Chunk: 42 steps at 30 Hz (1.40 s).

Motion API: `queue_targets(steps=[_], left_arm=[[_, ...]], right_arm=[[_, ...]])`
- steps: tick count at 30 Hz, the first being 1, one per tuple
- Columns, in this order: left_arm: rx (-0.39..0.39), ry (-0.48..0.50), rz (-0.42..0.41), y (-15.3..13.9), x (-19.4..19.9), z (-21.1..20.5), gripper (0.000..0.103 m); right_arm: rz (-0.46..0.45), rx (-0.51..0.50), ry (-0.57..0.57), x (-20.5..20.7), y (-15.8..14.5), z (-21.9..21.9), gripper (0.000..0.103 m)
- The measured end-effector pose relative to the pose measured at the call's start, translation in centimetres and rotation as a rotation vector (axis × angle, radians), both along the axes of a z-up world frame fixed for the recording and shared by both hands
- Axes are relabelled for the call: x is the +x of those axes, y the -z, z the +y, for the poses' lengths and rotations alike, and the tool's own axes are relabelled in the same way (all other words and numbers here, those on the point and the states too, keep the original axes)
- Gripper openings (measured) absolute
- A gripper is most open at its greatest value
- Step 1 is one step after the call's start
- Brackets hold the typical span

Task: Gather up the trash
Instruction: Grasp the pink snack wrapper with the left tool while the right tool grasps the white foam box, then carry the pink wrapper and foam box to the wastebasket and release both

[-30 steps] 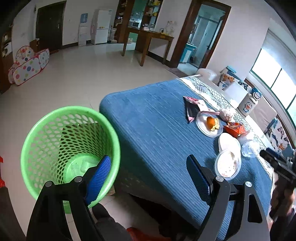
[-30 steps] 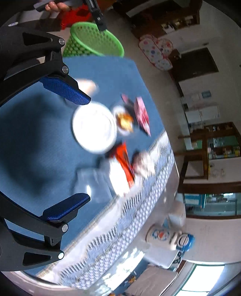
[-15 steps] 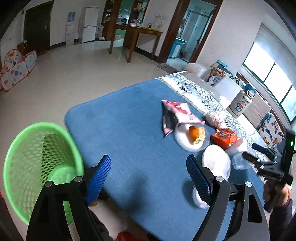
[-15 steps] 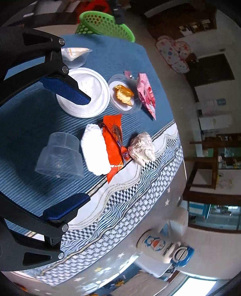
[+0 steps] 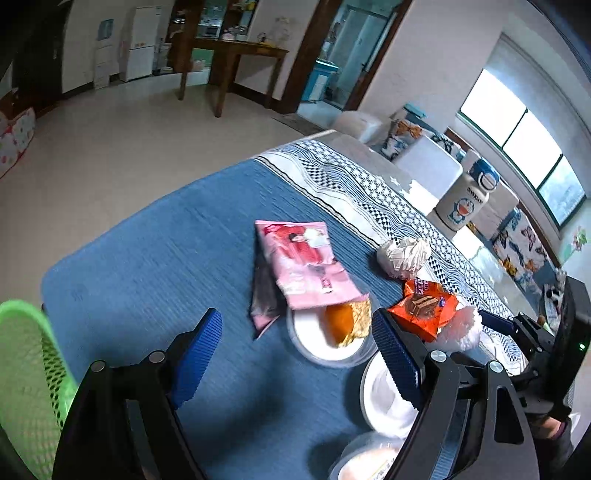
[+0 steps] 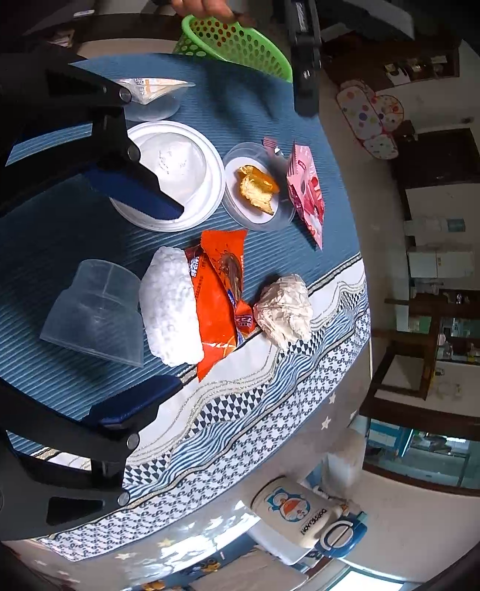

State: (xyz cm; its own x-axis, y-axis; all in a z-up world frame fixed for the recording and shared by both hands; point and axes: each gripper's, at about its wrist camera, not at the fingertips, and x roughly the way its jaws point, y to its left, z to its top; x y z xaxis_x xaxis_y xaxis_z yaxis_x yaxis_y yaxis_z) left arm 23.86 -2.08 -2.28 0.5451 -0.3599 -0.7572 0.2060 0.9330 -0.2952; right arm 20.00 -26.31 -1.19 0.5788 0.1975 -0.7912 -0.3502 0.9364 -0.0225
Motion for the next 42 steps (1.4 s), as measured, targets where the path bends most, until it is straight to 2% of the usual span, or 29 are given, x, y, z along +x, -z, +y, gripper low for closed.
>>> queue_targets(steps=[8,10,15,20,23,31,42], left_arm=[[0.024,0.039,0.044,1.6,2.9,-2.6,0.084],[0.042,0.047,0.052,2.0,3.4,-3.3,0.087],[0.093,0.049,0.05,2.5,3.8,-4.2,0.087],[0.113,0.056,0.052,3.0,3.8,-4.6,0.065],[0.117,0.05,0.045,2.9,3.5,-4.2,0.059],[0.083,0.014,-0.003,1.2,1.6,-2.3,0.058],[0.021,-0.081,-0.076,-2.7,-5.1,4.7,0.057]], right_arm=[[0.008,0.041,0.016,0.3,0.3,-1.1,0.064],[0.014,0.056,0.018,0.4,0.3,-1.4,0.064],[0.01,0.073,0.019,0.4,0.2,-1.6,0.064],[0.002,0.089,0.027,0.2,-0.1,-1.8,0.064],[-0.008,0.094,0.032,-0.2,-0.5,-1.9,0.064],[-0.047,0.125,0.048,-1.3,-2.5,-2.1,0.064],[-0.119,0.174,0.006,-4.0,-5.8,1.2,0.064]])
